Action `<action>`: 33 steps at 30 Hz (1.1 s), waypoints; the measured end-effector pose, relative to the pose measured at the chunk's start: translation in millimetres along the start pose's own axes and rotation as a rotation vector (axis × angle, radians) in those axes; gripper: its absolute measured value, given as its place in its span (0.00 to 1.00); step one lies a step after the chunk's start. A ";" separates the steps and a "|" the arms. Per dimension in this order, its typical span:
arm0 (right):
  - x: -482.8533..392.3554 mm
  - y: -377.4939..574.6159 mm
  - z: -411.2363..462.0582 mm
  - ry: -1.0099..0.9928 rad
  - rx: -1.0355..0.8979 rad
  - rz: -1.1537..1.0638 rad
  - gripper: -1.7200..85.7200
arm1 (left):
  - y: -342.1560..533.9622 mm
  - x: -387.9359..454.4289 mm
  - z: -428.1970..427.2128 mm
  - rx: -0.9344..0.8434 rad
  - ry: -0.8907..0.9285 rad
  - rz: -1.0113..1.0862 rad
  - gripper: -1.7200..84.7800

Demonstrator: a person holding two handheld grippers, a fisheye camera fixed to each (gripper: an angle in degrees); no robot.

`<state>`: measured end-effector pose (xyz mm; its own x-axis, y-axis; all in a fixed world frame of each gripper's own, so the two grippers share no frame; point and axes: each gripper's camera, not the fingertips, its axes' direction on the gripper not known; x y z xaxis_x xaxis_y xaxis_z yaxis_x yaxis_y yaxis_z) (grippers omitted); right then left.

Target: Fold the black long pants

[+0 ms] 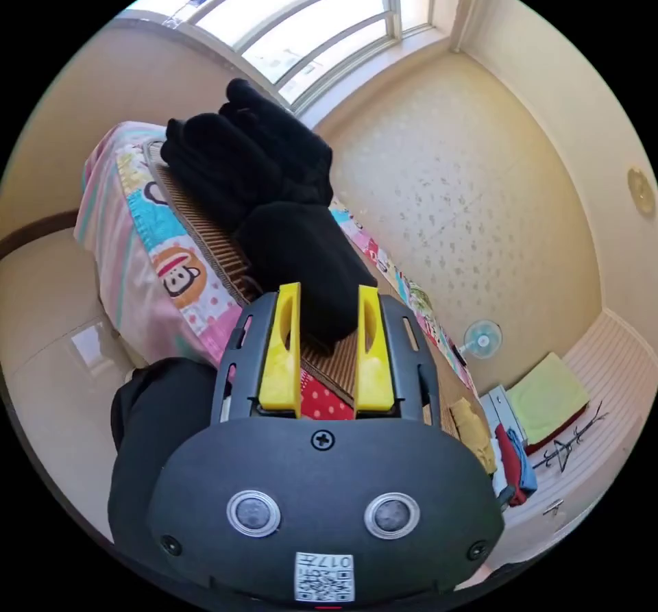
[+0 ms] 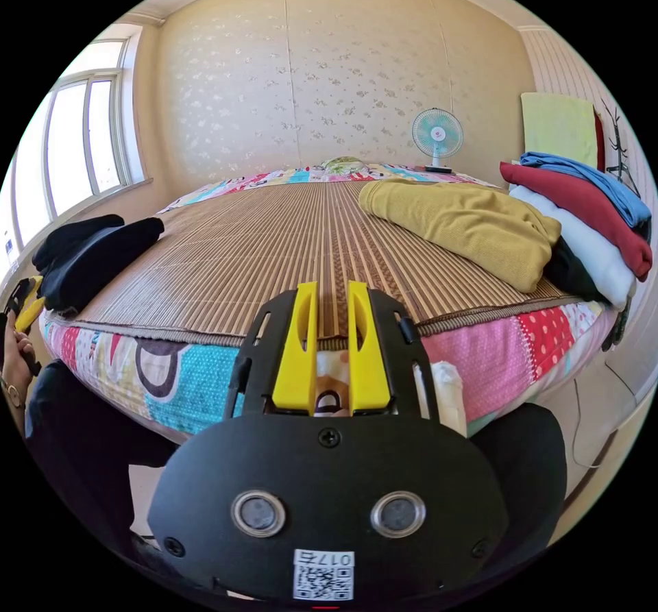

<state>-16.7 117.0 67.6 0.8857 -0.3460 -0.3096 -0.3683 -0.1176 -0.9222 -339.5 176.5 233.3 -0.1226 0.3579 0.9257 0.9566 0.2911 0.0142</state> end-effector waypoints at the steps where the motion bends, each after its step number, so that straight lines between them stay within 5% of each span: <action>1: 0.3 -0.3 0.5 0.001 0.000 0.001 0.10 | -9.0 -13.6 11.7 -0.060 0.006 -0.073 0.18; 6: 2.1 -0.3 1.3 0.001 0.003 0.003 0.10 | -21.7 -18.4 54.3 -0.180 0.193 -0.205 0.13; 10: 4.9 -0.9 2.1 -0.007 0.003 0.007 0.10 | -10.5 75.6 63.8 -0.212 0.310 0.064 0.09; 16: 9.9 -2.0 3.1 -0.017 0.002 0.015 0.09 | 91.7 207.3 101.6 -0.526 0.574 0.458 0.03; 23: 19.6 -3.3 3.2 -0.040 0.004 0.050 0.07 | 259.2 174.8 97.9 -0.969 0.588 0.620 0.02; 27: 23.3 -4.5 4.1 -0.036 0.003 0.067 0.05 | 263.2 129.5 79.6 -0.989 0.648 0.421 0.04; 33: 27.8 -5.8 5.3 -0.047 0.004 0.076 0.05 | 229.9 138.2 1.6 -0.572 0.470 0.617 0.07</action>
<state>11.6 113.0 63.2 0.8676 -0.3100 -0.3887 -0.4336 -0.0892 -0.8967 -137.0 294.4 363.9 0.4446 -0.1253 0.8869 0.8167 -0.3500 -0.4588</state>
